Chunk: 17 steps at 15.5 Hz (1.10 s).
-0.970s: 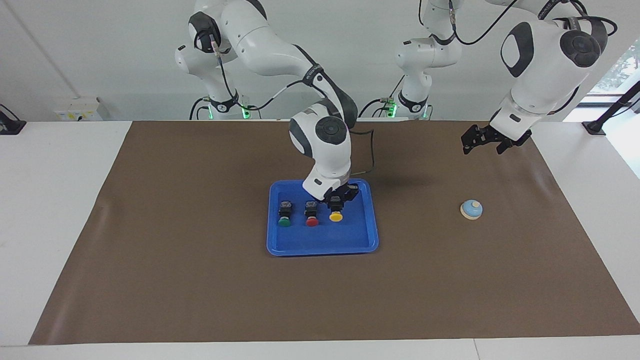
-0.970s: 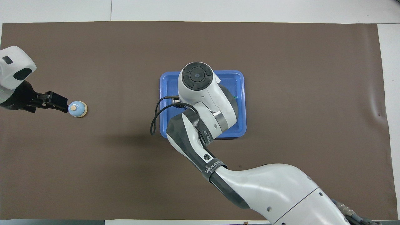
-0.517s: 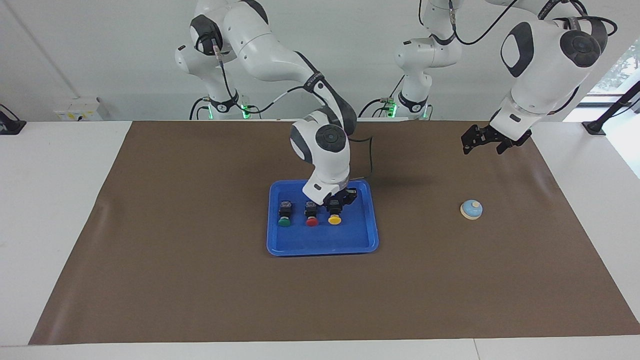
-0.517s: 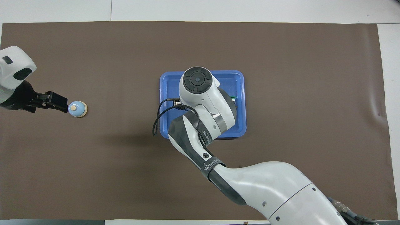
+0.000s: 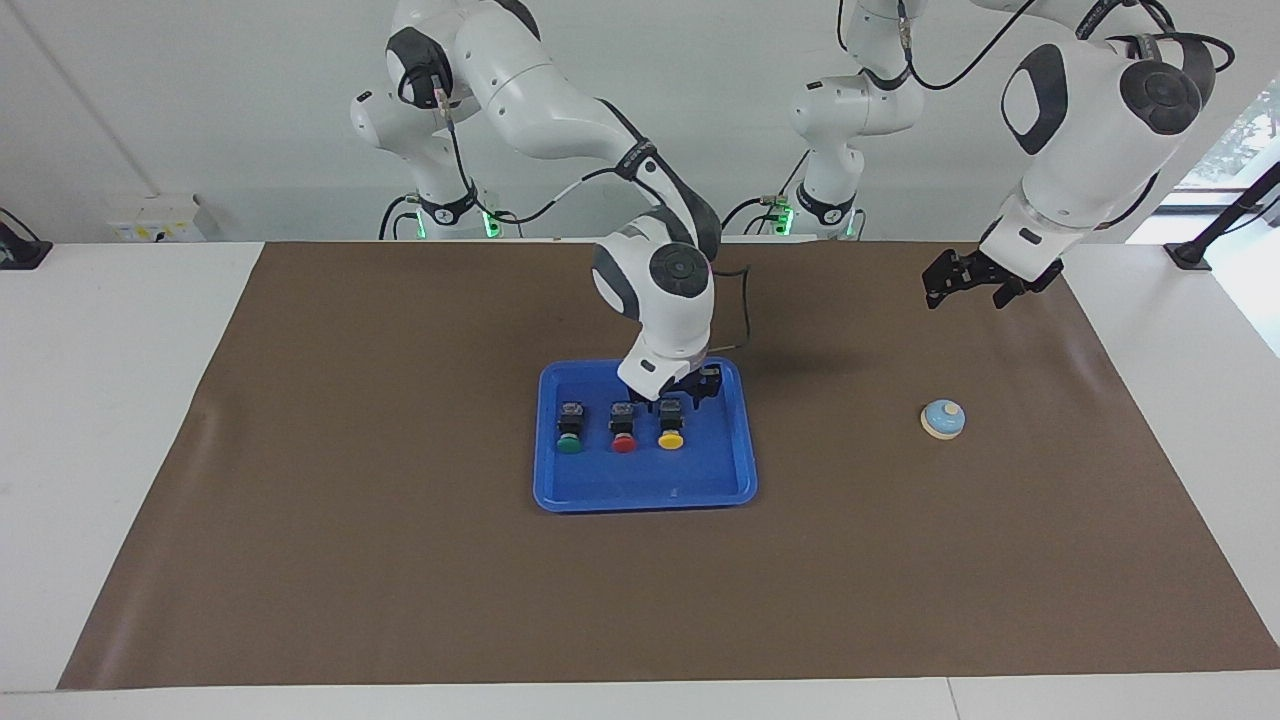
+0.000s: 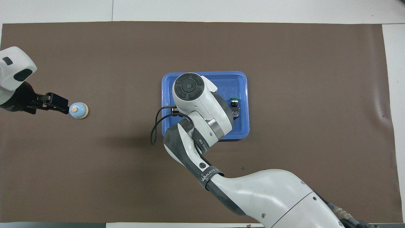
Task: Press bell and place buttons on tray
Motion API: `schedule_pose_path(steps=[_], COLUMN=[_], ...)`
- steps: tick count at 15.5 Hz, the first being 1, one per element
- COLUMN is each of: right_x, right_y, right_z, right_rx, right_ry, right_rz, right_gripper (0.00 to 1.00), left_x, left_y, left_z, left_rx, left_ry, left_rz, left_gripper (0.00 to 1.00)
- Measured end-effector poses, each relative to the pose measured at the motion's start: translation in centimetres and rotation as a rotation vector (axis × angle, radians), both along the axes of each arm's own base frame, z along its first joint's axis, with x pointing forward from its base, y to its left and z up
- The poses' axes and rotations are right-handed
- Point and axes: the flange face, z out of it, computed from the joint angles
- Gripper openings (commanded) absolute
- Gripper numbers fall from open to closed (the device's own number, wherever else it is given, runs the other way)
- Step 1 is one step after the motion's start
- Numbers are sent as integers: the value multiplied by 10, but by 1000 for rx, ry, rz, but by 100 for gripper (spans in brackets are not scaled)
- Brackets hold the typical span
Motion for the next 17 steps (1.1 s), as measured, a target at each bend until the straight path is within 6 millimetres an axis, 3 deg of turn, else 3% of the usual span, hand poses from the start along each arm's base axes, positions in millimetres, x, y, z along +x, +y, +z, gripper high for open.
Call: schedule_pose_path(steps=[3, 5, 7, 10, 13, 17], right_x=[19, 31, 43, 55, 46, 20], right_y=[-26, -62, -112, -203, -276, -329], right_z=[59, 100, 138, 188, 221, 253], right_rx=[-10, -13, -18, -23, -34, -41], right_ry=[-64, -91, -95, -97, -60, -7], right_rz=[-28, -49, -36, -6, -5, -7], right_gripper=[100, 100, 100, 100, 100, 100], left_x=[0, 0, 0, 0, 0, 0], left_y=[0, 0, 0, 0, 0, 0], left_z=[0, 0, 0, 0, 0, 0], left_rx=[0, 0, 0, 0, 0, 0], left_ry=[0, 0, 0, 0, 0, 0], left_rz=[0, 0, 0, 0, 0, 0], left_gripper=[100, 100, 100, 100, 100, 100])
